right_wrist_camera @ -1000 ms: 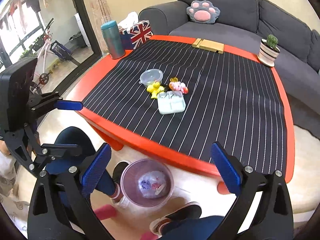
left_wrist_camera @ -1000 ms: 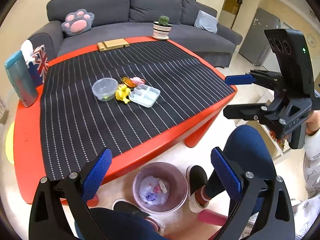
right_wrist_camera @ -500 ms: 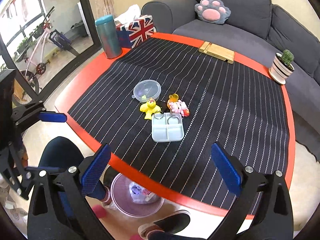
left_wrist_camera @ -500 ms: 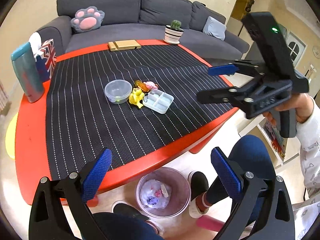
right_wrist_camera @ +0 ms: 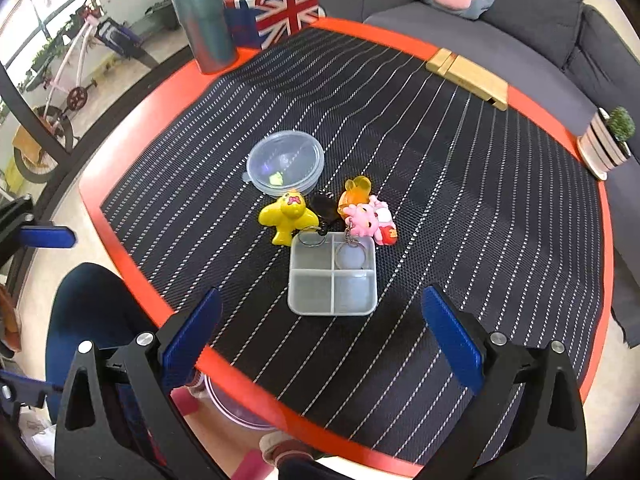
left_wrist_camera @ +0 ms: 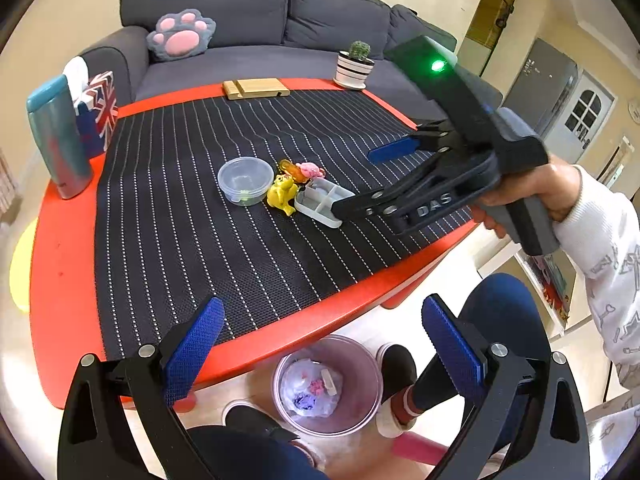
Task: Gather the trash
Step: 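Move both open tools back toward the table, then grasp the white four-compartment tray with the right tool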
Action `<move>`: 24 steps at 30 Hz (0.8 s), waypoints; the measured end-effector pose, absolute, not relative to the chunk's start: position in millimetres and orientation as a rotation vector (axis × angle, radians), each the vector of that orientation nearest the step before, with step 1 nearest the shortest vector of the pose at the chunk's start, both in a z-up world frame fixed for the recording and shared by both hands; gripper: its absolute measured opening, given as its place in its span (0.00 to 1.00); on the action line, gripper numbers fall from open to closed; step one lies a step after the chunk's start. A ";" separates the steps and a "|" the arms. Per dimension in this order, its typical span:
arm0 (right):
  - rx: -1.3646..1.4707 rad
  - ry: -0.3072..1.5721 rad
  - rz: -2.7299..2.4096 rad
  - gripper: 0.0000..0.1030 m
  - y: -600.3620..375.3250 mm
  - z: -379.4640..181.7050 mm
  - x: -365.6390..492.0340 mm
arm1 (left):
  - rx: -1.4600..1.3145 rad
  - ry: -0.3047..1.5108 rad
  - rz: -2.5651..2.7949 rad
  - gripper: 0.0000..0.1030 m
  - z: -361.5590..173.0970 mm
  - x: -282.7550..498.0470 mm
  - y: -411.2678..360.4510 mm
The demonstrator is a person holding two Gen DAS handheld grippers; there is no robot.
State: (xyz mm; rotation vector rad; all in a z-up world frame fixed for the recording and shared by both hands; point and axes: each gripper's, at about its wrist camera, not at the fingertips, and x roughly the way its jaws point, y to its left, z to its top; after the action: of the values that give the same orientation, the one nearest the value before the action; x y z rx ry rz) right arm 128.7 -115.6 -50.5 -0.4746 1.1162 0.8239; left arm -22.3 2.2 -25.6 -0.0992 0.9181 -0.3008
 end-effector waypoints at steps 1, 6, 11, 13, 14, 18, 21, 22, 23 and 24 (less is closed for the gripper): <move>-0.485 1.124 0.823 0.95 -113.3 -54.4 131.3 | -0.100 0.917 -0.300 0.93 -25.4 -22.7 2.8; -0.492 1.152 0.827 0.95 -107.7 -66.5 138.6 | -0.107 0.919 -0.295 0.92 -27.2 -23.4 7.2; -0.482 1.166 0.832 0.86 -105.7 -75.2 140.6 | -0.118 0.925 -0.292 0.92 -31.0 -23.0 10.2; -0.491 1.168 0.834 0.79 -104.0 -77.6 140.9 | -0.120 0.925 -0.292 0.92 -31.1 -23.4 10.6; -0.493 1.168 0.835 0.78 -103.2 -78.2 140.9 | -0.123 0.925 -0.293 0.92 -31.3 -23.4 11.0; -0.494 1.173 0.838 0.67 -100.1 -81.7 141.7 | -0.128 0.926 -0.293 0.92 -32.2 -23.2 11.9; -0.497 1.175 0.840 0.62 -98.3 -83.5 142.4 | -0.129 0.927 -0.294 0.92 -33.0 -23.8 12.2; -0.496 1.175 0.838 0.57 -98.5 -83.8 142.8 | -0.129 0.928 -0.293 0.92 -33.1 -23.4 12.2; -0.498 1.173 0.835 0.56 -98.5 -83.9 142.9 | -0.130 0.929 -0.293 0.92 -33.4 -23.3 12.2; -0.498 1.173 0.837 0.56 -99.0 -83.5 142.4 | -0.130 0.929 -0.293 0.92 -33.8 -23.1 12.2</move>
State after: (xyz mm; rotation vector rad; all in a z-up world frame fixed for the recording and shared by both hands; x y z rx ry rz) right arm 142.4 -99.0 -83.5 -0.4977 1.1728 0.8366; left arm -23.1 12.2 -33.8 -0.1297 0.9293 -0.2927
